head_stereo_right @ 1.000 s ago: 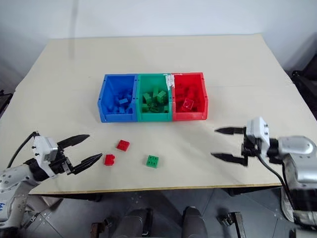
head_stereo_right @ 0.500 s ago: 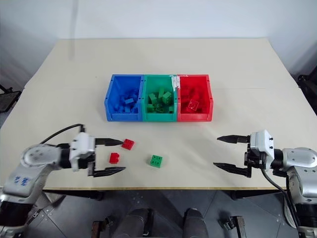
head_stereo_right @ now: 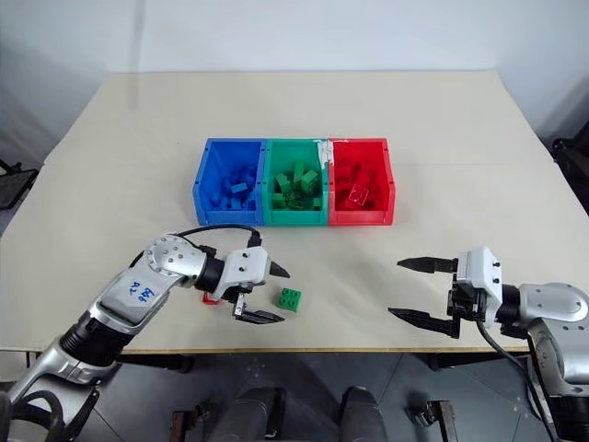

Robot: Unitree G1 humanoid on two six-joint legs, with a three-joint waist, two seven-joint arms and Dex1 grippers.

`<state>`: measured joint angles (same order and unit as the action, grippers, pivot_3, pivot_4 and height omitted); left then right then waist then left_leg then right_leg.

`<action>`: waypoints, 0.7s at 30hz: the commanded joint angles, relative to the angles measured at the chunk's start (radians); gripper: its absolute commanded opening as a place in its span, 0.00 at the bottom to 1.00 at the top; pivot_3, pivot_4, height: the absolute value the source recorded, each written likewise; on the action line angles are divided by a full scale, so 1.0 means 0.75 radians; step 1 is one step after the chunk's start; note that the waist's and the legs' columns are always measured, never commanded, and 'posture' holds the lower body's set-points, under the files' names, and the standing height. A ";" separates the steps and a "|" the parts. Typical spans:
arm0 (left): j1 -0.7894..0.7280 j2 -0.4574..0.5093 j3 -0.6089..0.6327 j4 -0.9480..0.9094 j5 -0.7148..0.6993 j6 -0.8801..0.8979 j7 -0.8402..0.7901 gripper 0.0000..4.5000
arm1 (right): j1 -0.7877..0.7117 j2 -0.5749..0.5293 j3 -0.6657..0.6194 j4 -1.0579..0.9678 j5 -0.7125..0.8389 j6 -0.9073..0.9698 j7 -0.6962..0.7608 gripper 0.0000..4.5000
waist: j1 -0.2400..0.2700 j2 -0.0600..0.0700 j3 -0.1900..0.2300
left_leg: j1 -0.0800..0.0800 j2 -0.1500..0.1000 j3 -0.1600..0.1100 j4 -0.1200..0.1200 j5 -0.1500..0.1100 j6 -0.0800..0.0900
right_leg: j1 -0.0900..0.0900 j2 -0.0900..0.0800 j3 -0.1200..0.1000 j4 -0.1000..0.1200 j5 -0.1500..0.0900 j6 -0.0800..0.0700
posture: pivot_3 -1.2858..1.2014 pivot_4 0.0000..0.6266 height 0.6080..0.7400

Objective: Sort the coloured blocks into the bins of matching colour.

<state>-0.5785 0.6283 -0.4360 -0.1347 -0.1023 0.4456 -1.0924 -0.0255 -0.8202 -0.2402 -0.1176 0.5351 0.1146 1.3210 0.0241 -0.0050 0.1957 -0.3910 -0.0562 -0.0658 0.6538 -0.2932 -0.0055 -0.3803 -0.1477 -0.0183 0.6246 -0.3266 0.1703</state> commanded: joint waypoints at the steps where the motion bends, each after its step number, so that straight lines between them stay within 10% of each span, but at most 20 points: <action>1: -0.007 0.005 -0.039 -0.010 0.048 -0.026 -0.026 0.91 | 0.023 0.002 -0.029 -0.070 0.030 0.011 -0.027 1.00 | 0.000 0.000 0.000 | 0.000 0.000 0.000 0.000 0.000 0.000 | 0.000 0.000 0.000 0.000 0.000 0.000 | 0.52 0.24 1.00; 10: 0.031 -0.044 -0.019 0.009 0.061 -0.086 0.000 0.34 | 0.060 0.006 -0.045 -0.113 0.047 0.010 -0.063 1.00 | 0.002 0.000 0.000 | 0.000 0.000 -0.002 0.002 0.000 0.000 | 0.003 0.000 -0.001 -0.001 0.000 0.000 | 0.52 0.24 1.00; 21: 0.120 -0.137 0.418 0.116 -0.106 -0.336 0.241 0.33 | 0.005 0.237 -0.044 -0.298 0.179 0.056 -0.334 1.00 | 0.000 0.000 0.000 | 0.000 0.000 -0.004 0.004 0.000 0.000 | 0.004 -0.001 -0.003 -0.001 0.000 0.000 | 0.52 0.24 1.00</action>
<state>-0.4864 0.5386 -0.1904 -0.0554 -0.1469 0.2151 -0.9575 -0.0084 -0.6553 -0.2448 -0.2950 0.6338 0.1488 1.1160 0.0240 -0.0050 0.1957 -0.3907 -0.0561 -0.0692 0.6566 -0.2933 -0.0054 -0.3776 -0.1481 -0.0203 0.6239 -0.3265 0.1706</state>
